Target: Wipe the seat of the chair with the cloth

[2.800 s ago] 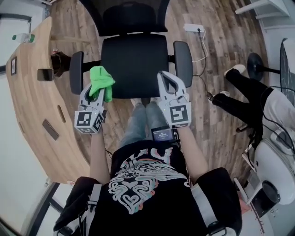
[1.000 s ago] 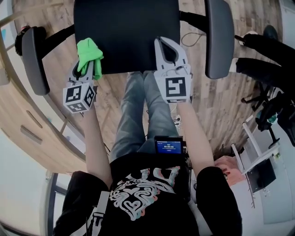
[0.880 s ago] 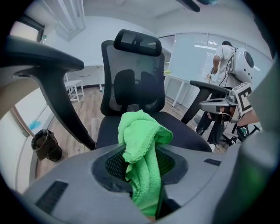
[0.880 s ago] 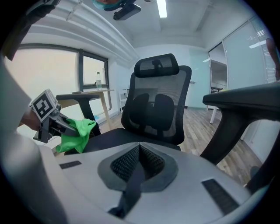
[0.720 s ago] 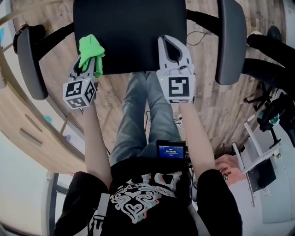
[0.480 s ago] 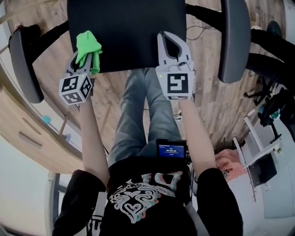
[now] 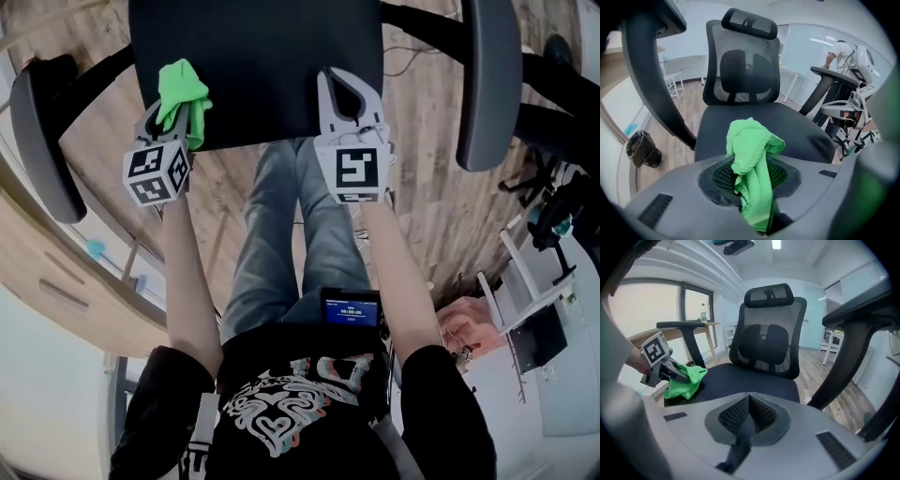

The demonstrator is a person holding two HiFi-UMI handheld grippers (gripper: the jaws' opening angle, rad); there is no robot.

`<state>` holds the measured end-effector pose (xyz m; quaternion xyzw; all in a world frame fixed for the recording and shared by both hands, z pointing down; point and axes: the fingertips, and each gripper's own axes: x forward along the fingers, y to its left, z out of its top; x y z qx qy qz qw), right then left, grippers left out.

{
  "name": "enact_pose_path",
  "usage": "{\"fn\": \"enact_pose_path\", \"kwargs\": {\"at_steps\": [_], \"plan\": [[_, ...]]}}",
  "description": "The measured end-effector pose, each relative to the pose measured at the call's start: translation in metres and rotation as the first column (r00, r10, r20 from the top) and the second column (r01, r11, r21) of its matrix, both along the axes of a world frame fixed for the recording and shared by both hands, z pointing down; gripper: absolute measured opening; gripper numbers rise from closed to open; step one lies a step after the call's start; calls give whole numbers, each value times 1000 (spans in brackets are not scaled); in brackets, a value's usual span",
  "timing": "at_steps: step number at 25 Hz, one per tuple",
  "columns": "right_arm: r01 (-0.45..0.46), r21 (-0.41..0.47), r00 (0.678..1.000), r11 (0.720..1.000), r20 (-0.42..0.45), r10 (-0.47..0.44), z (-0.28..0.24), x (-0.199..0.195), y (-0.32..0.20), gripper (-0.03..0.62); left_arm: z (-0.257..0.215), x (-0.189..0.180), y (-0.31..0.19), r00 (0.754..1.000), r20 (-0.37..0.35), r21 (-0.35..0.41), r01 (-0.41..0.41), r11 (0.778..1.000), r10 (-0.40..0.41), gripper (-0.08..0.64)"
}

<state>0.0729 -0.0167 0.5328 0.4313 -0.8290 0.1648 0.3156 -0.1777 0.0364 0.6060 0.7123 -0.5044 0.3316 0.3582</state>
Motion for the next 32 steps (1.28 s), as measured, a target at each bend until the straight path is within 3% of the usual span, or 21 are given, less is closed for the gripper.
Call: {"fn": "enact_pose_path", "kwargs": {"at_steps": [3,8,22,29,32], "plan": [[-9,-28,1000,1000,-8,9,8,1,5,0,8,-1,-1,1000,8,-5,-6,1000,6,127],[-64,-2,998,998,4,64,13,12,0,0,18,-1,-4,999,25,-12,-20,1000,21,127],[-67,-4,998,998,14,67,15,20,0,0,31,8,-11,997,54,-33,-49,998,50,128],[-62,-31,998,998,8,62,19,18,6,0,16,8,-7,992,81,0,-99,995,99,134],[-66,-32,998,997,8,66,23,19,7,0,14,4,-3,992,83,7,-93,996,92,174]]}}
